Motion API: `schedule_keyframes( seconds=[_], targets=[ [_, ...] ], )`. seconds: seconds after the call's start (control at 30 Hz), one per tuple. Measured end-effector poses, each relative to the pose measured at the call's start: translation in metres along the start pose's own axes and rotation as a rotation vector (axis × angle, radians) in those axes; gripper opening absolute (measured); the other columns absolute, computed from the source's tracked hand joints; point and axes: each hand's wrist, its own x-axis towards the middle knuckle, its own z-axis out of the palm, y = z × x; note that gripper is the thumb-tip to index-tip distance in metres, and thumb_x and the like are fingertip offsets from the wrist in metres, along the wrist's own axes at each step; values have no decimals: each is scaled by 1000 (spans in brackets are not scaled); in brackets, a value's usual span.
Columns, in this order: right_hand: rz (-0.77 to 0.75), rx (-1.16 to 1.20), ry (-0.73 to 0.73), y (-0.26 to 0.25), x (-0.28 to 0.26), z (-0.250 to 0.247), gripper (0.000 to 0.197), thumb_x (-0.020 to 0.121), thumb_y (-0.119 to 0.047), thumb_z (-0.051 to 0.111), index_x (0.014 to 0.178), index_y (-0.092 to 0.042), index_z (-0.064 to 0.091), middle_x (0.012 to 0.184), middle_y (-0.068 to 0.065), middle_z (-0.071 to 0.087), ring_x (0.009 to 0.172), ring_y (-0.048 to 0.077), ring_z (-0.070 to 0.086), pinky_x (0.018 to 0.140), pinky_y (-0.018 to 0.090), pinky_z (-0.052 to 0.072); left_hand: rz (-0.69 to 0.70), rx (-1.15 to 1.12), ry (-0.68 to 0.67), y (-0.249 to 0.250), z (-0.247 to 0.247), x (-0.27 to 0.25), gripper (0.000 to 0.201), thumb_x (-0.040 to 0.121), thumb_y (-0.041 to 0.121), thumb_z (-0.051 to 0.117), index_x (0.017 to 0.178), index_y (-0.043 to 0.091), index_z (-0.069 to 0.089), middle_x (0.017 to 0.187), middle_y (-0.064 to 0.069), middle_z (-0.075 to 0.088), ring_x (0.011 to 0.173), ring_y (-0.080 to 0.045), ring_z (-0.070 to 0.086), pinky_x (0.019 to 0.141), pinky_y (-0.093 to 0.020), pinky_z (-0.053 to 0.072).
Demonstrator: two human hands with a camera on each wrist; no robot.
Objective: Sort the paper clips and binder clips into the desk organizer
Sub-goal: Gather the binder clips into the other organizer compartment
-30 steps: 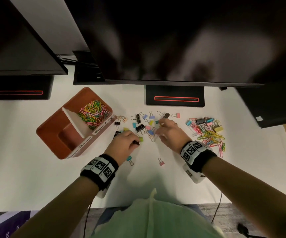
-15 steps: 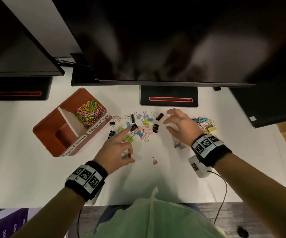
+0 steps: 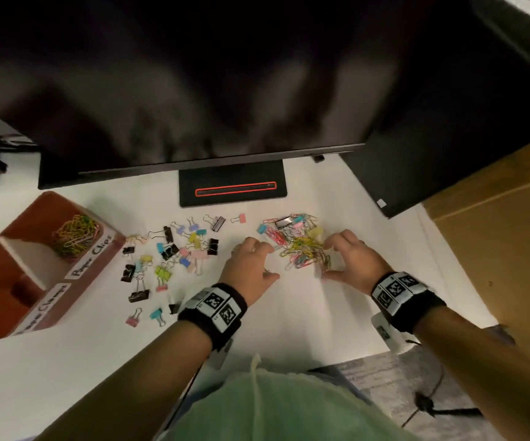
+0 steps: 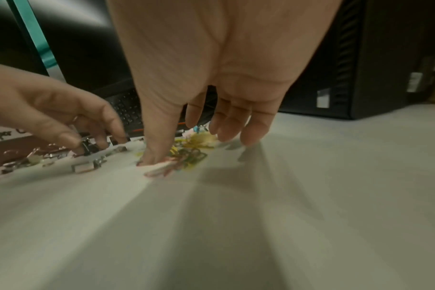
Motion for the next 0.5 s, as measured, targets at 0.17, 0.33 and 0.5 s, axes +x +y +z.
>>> schedule_keyframes(
  seconds=[0.17, 0.33, 0.5],
  targets=[
    [-74, 77, -34, 25, -3, 13, 48, 66, -29, 80, 107, -24, 57, 111, 3, 50, 98, 27, 55, 86, 37, 49, -61, 9, -23, -1, 13, 15, 26, 82, 17, 65, 107, 15, 58, 115, -4, 45, 106, -23, 48, 97, -35, 44],
    [-234, 101, -96, 21, 7, 12, 39, 72, -24, 77, 107, -19, 60, 103, 0, 48, 82, 10, 47, 83, 35, 50, -16, 79, 36, -9, 5, 7, 30, 77, 29, 70, 103, 18, 61, 113, -2, 49, 105, -20, 47, 93, -33, 44],
    [-254, 40, -47, 8, 20, 5, 77, 65, -41, 79, 132, -23, 43, 122, 5, 43, 111, 20, 45, 99, 33, 43, 155, 113, 84, 19, 10, 20, 44, 79, 36, 67, 118, 18, 56, 123, -1, 48, 111, -19, 47, 97, -38, 44]
  ],
)
